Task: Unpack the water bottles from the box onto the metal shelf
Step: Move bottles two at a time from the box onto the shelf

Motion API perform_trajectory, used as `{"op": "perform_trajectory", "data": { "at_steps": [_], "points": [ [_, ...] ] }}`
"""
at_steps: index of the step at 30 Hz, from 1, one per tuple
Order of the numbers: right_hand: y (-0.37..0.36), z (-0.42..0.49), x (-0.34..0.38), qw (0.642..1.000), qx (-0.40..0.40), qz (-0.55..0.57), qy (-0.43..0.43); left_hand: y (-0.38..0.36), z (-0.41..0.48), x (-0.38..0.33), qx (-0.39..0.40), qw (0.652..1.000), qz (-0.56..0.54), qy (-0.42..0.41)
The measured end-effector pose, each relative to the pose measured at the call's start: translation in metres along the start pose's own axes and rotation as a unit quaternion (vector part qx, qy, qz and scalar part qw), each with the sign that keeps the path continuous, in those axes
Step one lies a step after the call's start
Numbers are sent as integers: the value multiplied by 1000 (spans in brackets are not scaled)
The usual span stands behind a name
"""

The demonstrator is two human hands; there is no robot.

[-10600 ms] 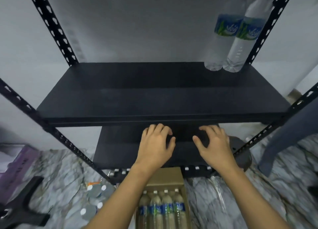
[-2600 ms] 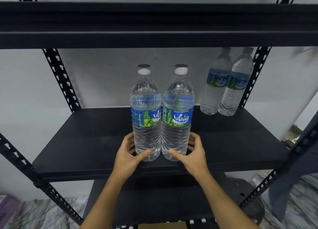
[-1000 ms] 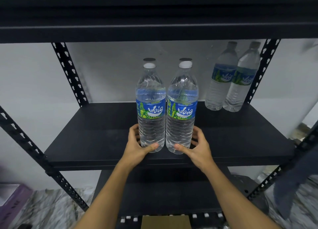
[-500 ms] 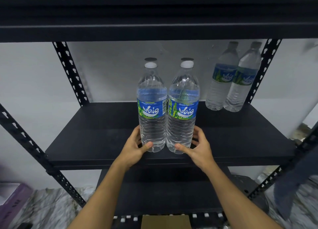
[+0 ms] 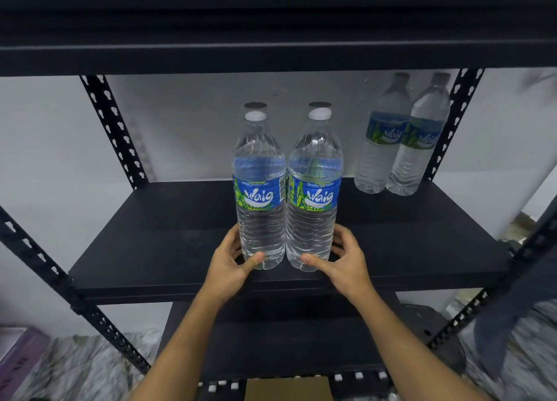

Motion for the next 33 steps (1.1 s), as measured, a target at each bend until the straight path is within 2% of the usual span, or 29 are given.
{"op": "perform_trajectory", "data": {
  "at_steps": [18, 25, 33],
  "points": [
    [-8, 11, -3, 1000, 7, 10, -19, 0, 9, 0, -26, 999, -18, 1],
    [-16, 42, -13, 999, 9, 4, -39, 0, 41, 3, -24, 1000, 8, 1],
    [-30, 106, -19, 998, 20, -15, -57, -1, 104, 15, -27, 998, 39, 37]
  ]
}}
Point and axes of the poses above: each hand's wrist, its own z-axis towards the middle knuckle, its own y-axis out of the back of the hand, x = y × z, the point moved 9 cm from there along z, towards the middle knuckle, and after that the axes turned 1 degree about -z, right-handed, at the moved point
